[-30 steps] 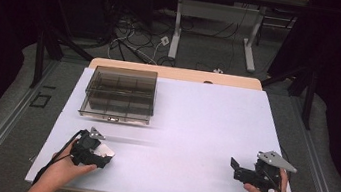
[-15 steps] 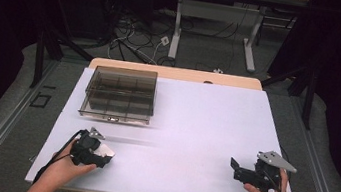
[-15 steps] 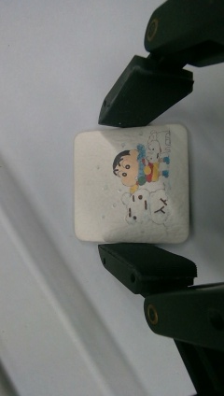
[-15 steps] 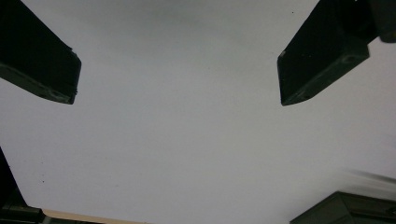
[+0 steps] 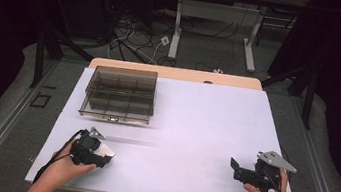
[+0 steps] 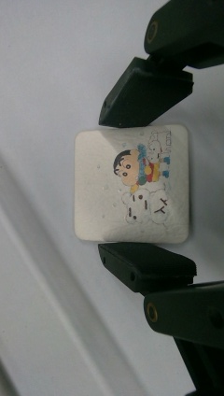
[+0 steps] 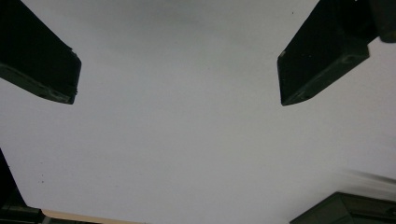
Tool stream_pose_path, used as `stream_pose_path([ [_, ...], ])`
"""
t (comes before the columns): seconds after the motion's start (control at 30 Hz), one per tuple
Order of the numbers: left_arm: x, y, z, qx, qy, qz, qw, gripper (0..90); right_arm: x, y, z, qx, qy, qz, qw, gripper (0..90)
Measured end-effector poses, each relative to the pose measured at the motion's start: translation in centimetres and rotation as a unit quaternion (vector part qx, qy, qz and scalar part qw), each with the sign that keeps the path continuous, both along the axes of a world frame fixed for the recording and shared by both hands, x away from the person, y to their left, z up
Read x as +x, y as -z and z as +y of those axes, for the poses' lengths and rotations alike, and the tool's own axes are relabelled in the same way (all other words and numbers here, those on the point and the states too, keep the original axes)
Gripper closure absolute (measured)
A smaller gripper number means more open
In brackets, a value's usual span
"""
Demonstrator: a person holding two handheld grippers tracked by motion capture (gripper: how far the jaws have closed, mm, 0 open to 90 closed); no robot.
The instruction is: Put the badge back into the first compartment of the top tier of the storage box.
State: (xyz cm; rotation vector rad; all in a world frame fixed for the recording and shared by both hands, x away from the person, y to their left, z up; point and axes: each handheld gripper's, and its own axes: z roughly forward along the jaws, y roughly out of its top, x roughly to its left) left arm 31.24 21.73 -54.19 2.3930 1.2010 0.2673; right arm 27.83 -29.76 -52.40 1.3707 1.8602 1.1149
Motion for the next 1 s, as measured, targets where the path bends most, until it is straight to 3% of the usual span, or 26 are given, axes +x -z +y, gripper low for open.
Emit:
stream_pose_path([
  [0.17, -0.01, -0.07, -0.02, 0.002, -0.005, -0.008, 1.0000, 33.3, 0.02, 0.00, -0.04, -0.004, -0.001, 0.000, 1.0000, 0.0],
  [0.5, -0.01, -0.42, 0.19, -0.006, -0.023, -0.005, 0.9997, 33.3, 0.03, 0.01, -0.01, -0.002, -0.001, -0.001, 1.0000, 0.0],
  [0.67, 0.05, -0.55, 0.35, -0.010, -0.040, 0.001, 0.9991, 33.3, -0.04, -0.03, -0.04, -0.005, 0.002, 0.004, 1.0000, 0.0],
  [1.0, 0.21, -0.85, 0.95, -0.024, -0.082, -0.007, 0.9963, 33.3, -0.07, -0.03, -0.03, -0.004, 0.004, 0.006, 1.0000, 0.0],
])
